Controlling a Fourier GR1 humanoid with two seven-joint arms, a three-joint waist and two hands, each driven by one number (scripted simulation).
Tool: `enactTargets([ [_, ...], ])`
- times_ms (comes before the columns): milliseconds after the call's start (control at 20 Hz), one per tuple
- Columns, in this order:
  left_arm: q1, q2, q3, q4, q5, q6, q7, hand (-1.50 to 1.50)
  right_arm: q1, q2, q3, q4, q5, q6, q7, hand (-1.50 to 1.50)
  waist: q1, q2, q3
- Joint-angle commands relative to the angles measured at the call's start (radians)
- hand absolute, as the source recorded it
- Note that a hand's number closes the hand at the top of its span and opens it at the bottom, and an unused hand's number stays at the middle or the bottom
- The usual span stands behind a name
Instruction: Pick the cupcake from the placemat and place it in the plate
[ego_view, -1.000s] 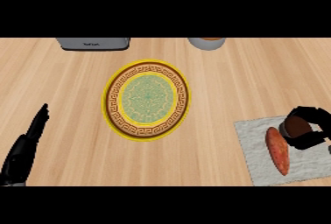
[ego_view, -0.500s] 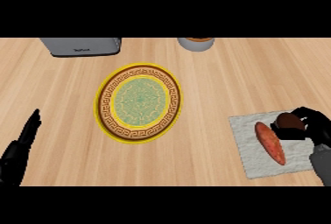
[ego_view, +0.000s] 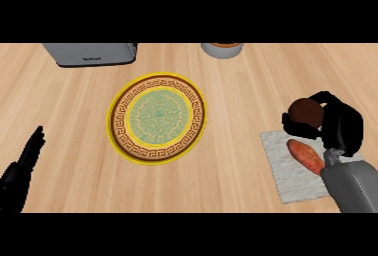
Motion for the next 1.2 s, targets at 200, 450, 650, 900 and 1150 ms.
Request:
enactTargets([
  [200,-0.009,-0.006,-0.008,0.011,0.000,-0.009,-0.020,0.00,-0.015,0.172,0.264,-0.456,0.250,0.139,0.297,1.50,0.019,0.014,0.006],
  [450,-0.031,-0.028,-0.051,-0.034,-0.020,-0.011,0.018,0.00,-0.187,0.323,0.387,-0.582,0.424,0.415,0.562,1.50,0.074,0.034,0.012],
  [650,-0.043,0.001,-0.027,-0.039,0.005,-0.052,0.006,0.00,-0.395,0.374,0.421,-0.459,0.408,0.457,0.709,1.50,0.105,0.046,0.013],
  [900,-0.055,-0.033,-0.059,-0.002,-0.032,-0.030,-0.026,0.00,-0.493,0.376,0.460,-0.281,0.294,0.301,0.818,1.50,0.116,0.050,0.014],
  [1150,-0.107,-0.025,-0.064,-0.051,-0.030,-0.041,0.032,0.00,-0.601,0.377,0.393,-0.067,0.136,0.243,0.791,1.50,0.140,0.056,0.015],
])
